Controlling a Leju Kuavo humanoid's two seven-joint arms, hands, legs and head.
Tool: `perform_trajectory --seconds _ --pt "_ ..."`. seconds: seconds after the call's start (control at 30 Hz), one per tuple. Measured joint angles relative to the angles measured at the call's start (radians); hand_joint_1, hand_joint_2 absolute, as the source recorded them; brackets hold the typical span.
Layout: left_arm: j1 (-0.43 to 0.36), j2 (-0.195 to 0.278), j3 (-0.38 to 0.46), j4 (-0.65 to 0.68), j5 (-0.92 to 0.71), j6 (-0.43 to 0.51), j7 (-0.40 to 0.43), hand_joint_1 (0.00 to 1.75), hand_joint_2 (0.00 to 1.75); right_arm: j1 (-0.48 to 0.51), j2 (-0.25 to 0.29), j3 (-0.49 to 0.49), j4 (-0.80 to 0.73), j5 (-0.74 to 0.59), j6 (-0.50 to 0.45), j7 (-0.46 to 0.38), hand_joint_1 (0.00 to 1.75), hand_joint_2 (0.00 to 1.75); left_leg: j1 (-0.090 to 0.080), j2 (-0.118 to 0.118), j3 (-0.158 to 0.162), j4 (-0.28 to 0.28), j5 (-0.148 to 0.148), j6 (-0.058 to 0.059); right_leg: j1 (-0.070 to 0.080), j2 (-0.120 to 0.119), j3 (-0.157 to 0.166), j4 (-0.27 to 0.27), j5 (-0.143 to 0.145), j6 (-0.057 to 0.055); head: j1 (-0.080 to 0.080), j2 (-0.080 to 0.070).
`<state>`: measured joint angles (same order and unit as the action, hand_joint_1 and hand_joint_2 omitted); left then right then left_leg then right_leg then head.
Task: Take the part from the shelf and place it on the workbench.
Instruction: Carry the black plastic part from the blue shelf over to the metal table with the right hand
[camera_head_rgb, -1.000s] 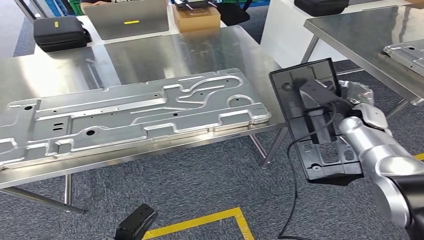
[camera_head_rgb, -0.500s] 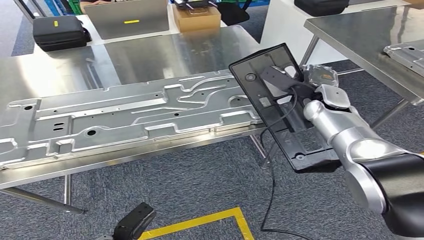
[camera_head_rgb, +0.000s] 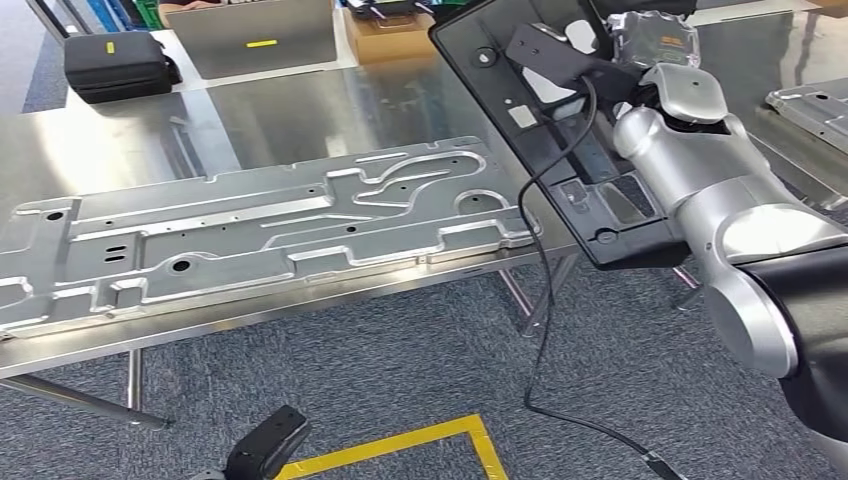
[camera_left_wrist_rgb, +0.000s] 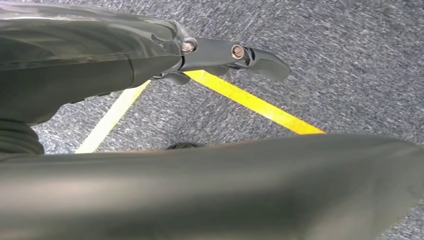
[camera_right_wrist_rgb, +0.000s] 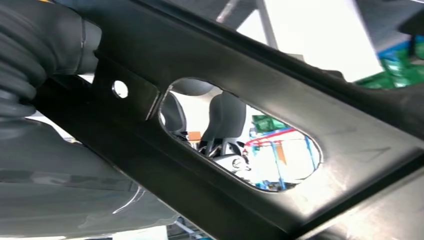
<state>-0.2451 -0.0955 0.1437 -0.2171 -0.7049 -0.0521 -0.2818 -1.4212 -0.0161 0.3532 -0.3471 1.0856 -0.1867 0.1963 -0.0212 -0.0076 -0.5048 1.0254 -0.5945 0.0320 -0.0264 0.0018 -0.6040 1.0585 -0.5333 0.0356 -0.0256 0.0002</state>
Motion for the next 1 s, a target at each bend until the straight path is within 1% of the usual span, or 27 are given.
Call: perform_trajectory --seconds 0.1,0.37,0.57,0.7,0.87,1.0 --pt "-0.004 -0.001 -0.004 0.0 -0.007 -0.006 0.001 0.0 0.0 0.014 0.032 0.002 0.001 0.01 -0.014 -0.019 1.75 1.75 0.0 0.0 0.001 0.0 0.0 0.0 0.0 0.0 0.001 0.0 0.0 0.0 0.0 0.0" --pt "-0.011 -0.013 -0.019 0.0 -0.02 -0.025 0.007 0.0 0.0 0.128 0.118 0.031 0.018 0.051 -0.03 -0.063 1.75 1.75 0.0 0.0 0.002 0.0 0.0 0.0 0.0 0.0 0.002 0.0 0.0 0.0 0.0 0.0" --pt "-0.009 -0.02 -0.022 0.0 -0.019 -0.028 0.019 0.0 0.0 0.154 0.169 0.05 0.021 0.071 -0.031 -0.083 1.75 1.75 0.0 0.0 0.002 0.0 0.0 0.0 0.0 0.0 0.002 0.0 0.0 0.0 0.0 0.0" --pt "-0.005 -0.024 -0.022 0.0 -0.016 -0.023 0.021 0.0 0.0 0.158 0.185 0.057 0.021 0.083 -0.03 -0.085 1.75 1.75 0.0 0.0 0.002 0.0 0.0 0.0 0.0 0.0 0.002 0.0 0.0 0.0 0.0 0.0" --pt "0.003 -0.026 -0.022 0.0 -0.016 -0.015 0.023 0.0 0.0 0.156 0.186 0.07 0.021 0.109 -0.029 -0.083 1.75 1.75 0.0 0.0 0.002 0.0 0.0 0.0 0.0 0.0 0.002 0.0 0.0 0.0 0.0 0.0" --pt "0.01 -0.025 -0.021 0.0 -0.014 -0.011 0.02 0.0 0.0 0.126 0.186 0.073 0.02 0.114 -0.026 -0.08 1.75 1.75 0.0 0.0 0.002 0.0 0.0 0.0 0.0 0.0 0.002 0.0 0.0 0.0 0.0 0.0"
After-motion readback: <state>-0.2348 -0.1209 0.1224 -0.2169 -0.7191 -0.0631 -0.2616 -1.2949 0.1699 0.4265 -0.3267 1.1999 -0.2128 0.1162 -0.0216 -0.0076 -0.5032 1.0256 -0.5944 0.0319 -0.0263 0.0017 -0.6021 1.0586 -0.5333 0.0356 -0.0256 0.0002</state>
